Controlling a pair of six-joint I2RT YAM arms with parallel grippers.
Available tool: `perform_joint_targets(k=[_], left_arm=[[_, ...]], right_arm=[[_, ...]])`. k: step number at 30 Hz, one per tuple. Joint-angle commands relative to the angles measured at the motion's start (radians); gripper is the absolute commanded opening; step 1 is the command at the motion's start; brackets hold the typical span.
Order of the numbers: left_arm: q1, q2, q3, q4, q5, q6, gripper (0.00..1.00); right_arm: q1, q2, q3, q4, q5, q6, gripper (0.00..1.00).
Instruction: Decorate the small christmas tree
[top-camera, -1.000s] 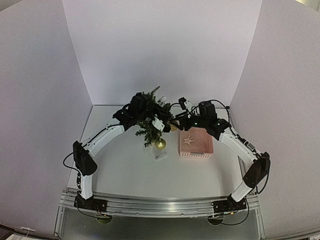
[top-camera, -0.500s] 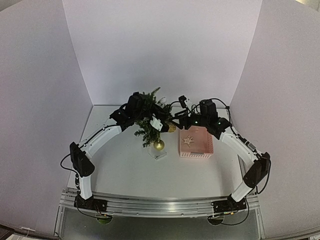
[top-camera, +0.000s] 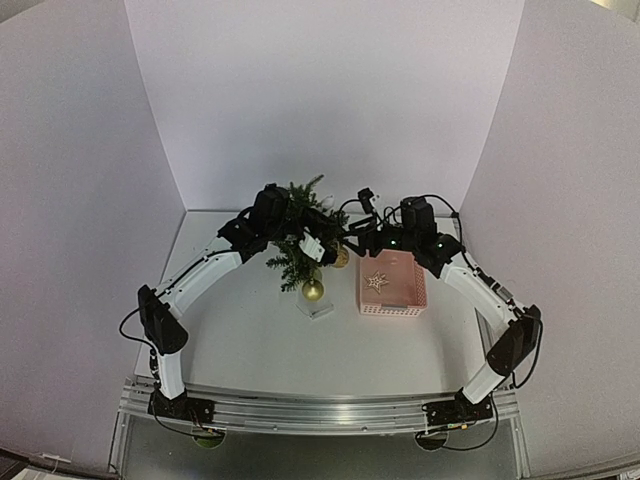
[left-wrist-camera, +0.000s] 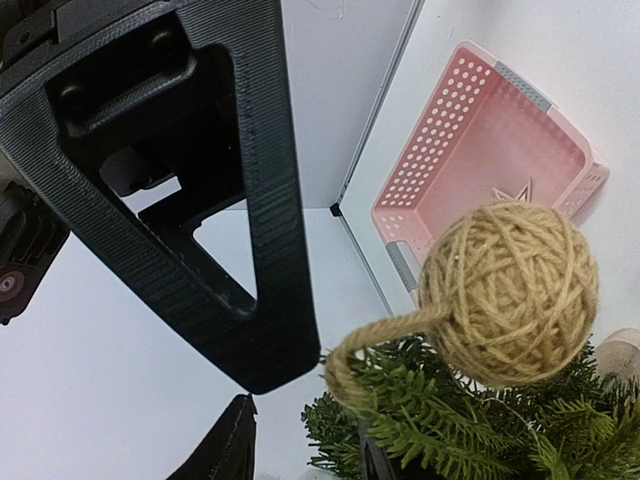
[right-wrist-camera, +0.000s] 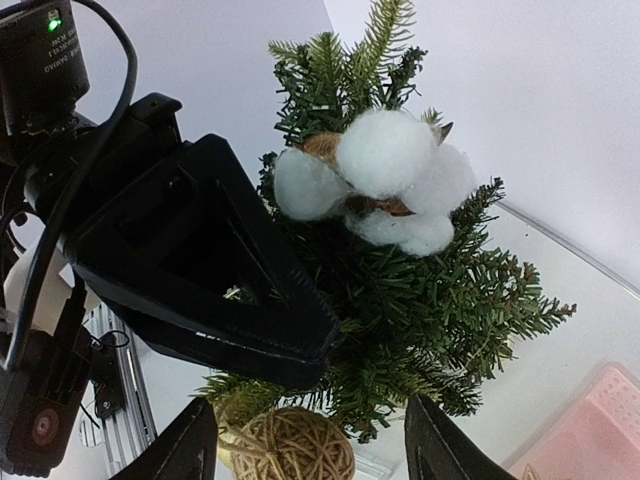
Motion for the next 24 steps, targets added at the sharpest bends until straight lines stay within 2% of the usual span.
perform_joint_targets(k=[1,5,14,24], left_arm=[[0.005,-0.058,0.002,-0.012,0.0,-0.013,0.38],[0.007,-0.066,-0.009,-0.016,-0.005,-0.013,0.41],[0.013,-0.076,-0.023,0.041,-0.017,-0.057,0.56],[0.017,-0.088,-0.053,0.129,-0.034,-0.097,0.59]], right_arm=[[0.003,0.013,0.037,0.021,-0.017,0.01,0.62],[0.002,0.013,0.033,0.021,-0.022,0.017,0.61],[0.006,-0.002,0.025,0.022,-0.098,0.055,0.57],[0.036,0.022,0.035,0.024,-0.081,0.063,0.55]])
